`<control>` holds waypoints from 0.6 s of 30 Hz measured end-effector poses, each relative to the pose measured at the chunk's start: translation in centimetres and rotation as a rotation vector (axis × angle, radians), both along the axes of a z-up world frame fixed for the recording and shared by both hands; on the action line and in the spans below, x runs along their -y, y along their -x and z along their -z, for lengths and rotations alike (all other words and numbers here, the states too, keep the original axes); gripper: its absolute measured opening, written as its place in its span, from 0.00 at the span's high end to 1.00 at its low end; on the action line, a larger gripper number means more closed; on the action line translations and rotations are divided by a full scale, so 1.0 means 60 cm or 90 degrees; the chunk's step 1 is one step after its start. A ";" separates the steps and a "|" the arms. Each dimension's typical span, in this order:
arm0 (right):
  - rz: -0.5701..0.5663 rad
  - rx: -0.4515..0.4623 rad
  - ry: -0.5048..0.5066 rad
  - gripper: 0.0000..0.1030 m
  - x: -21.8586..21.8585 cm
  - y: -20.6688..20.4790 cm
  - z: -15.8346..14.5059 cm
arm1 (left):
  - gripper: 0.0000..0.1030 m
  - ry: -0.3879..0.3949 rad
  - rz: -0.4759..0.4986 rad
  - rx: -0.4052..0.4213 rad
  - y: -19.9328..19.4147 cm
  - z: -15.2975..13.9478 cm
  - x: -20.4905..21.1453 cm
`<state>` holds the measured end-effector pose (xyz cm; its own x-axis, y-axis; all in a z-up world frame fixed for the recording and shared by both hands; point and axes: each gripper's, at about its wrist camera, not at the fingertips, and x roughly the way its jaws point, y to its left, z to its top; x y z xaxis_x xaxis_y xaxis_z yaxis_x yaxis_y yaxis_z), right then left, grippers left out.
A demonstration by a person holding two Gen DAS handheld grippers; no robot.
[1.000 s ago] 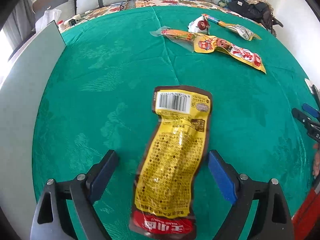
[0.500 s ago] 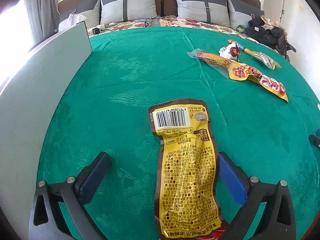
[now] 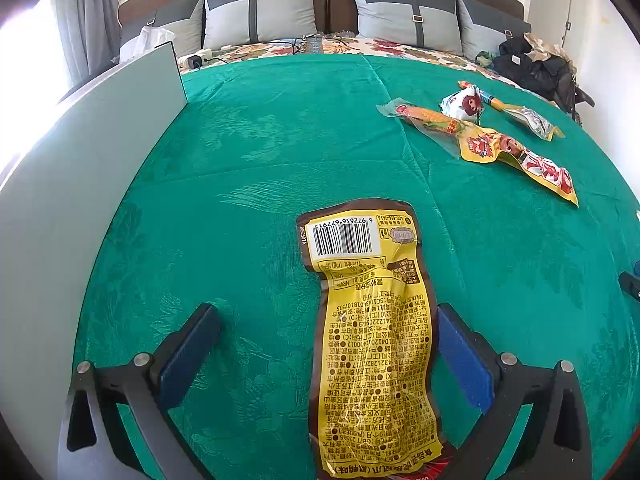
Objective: Organize snacks
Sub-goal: 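Move the right tool over the long red-and-yellow snack bag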
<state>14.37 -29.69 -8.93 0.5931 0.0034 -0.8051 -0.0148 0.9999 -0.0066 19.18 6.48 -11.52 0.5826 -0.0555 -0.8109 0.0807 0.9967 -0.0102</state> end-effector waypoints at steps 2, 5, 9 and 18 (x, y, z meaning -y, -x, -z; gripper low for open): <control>-0.001 -0.001 0.001 0.09 0.000 -0.001 0.001 | 0.00 0.000 0.000 0.000 0.000 0.000 0.000; -0.001 -0.001 0.001 0.09 -0.001 -0.001 0.001 | 0.00 0.000 0.000 0.000 0.000 0.000 0.000; -0.008 -0.005 0.003 0.08 -0.003 -0.002 0.001 | 0.00 0.000 0.000 0.000 0.000 0.000 0.000; -0.227 -0.072 0.014 0.12 -0.102 -0.147 -0.084 | 0.00 0.000 0.000 0.000 0.000 0.000 0.000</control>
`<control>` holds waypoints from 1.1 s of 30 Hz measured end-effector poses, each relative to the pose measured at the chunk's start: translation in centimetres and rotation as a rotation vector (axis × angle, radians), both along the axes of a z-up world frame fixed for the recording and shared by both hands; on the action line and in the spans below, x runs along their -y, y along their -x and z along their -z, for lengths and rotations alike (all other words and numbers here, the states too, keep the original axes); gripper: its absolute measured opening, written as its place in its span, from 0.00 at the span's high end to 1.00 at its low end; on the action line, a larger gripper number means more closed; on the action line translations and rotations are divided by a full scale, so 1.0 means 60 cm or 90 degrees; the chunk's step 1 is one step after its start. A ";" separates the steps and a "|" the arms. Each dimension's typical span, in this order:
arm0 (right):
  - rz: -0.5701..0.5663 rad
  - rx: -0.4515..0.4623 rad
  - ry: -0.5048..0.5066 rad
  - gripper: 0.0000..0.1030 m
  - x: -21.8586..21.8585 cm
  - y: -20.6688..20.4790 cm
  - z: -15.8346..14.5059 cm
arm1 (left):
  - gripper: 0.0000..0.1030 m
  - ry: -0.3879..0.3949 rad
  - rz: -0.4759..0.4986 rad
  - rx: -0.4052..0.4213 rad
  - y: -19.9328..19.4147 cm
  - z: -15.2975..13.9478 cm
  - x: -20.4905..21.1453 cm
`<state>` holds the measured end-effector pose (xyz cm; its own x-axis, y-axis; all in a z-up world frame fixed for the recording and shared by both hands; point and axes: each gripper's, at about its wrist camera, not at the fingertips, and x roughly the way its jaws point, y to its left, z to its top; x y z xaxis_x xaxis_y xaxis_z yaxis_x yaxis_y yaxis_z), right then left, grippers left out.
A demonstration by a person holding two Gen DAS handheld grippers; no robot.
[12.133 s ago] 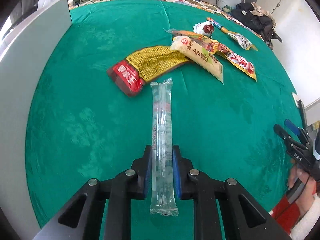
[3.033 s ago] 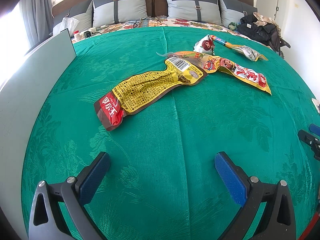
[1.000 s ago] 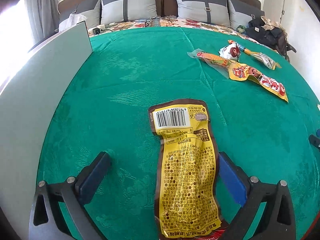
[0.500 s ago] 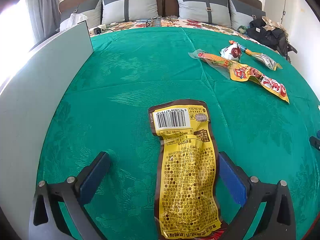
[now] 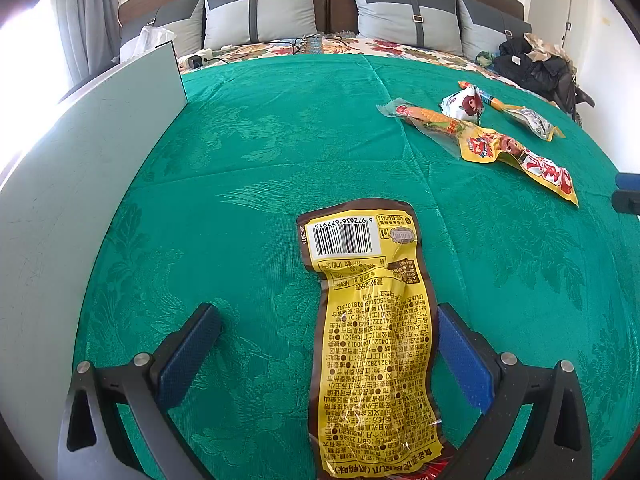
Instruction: Organize snacks
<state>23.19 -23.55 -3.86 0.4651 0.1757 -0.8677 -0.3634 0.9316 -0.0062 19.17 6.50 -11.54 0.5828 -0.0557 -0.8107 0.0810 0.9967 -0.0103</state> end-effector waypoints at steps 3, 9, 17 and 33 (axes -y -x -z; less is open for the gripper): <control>-0.069 -0.020 0.041 0.12 -0.066 -0.057 0.003 | 0.00 0.000 0.000 0.000 0.000 0.000 0.000; -0.077 -0.061 0.087 0.13 -0.137 -0.124 0.058 | 0.00 0.000 0.000 0.000 0.000 0.000 0.000; 0.013 -0.116 0.041 0.52 -0.081 -0.088 0.063 | 0.00 0.000 0.000 0.000 0.000 0.000 0.000; 0.035 0.041 -0.008 0.19 -0.026 0.143 0.076 | 0.00 0.000 0.000 0.000 0.001 0.000 -0.001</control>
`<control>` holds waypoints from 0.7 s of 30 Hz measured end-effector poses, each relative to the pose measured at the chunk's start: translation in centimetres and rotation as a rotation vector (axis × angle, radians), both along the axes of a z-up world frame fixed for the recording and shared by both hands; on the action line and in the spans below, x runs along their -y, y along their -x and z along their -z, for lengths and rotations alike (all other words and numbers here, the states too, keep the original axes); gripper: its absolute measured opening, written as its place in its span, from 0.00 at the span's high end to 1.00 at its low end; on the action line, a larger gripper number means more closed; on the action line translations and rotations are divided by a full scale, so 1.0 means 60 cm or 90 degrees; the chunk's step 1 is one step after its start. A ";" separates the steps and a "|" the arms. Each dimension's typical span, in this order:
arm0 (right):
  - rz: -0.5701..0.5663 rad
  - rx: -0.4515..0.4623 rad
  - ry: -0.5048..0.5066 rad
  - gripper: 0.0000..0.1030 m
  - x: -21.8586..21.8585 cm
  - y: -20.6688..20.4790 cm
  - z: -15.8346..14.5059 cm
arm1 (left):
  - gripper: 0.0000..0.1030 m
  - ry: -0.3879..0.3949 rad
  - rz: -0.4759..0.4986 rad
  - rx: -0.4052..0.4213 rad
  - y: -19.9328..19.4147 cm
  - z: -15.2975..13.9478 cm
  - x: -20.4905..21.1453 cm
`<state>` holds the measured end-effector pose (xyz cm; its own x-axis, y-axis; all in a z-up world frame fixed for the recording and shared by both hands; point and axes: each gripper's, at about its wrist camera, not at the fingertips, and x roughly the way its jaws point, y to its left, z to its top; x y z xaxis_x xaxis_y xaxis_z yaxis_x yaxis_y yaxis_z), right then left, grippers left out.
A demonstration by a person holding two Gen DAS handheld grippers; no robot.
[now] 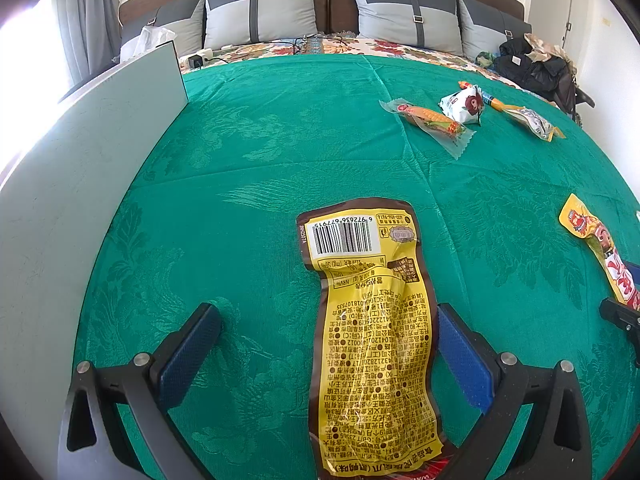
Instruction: Organize snacks
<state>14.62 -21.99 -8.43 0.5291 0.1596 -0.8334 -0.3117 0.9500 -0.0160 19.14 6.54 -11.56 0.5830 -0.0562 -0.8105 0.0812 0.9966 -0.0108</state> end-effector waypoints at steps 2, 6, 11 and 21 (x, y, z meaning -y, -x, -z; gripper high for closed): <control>-0.015 0.010 -0.012 0.16 0.019 0.001 0.006 | 0.00 0.000 0.000 0.000 0.000 0.000 0.000; -0.020 0.027 -0.021 0.14 0.035 -0.004 0.008 | 0.00 0.000 0.000 0.000 0.000 0.000 0.000; -0.015 0.026 -0.016 0.11 0.036 -0.005 0.008 | 0.00 0.000 0.000 0.000 0.000 0.000 0.000; -0.014 0.025 -0.019 0.10 0.037 -0.004 0.009 | 0.00 0.000 0.000 0.000 0.000 0.000 0.000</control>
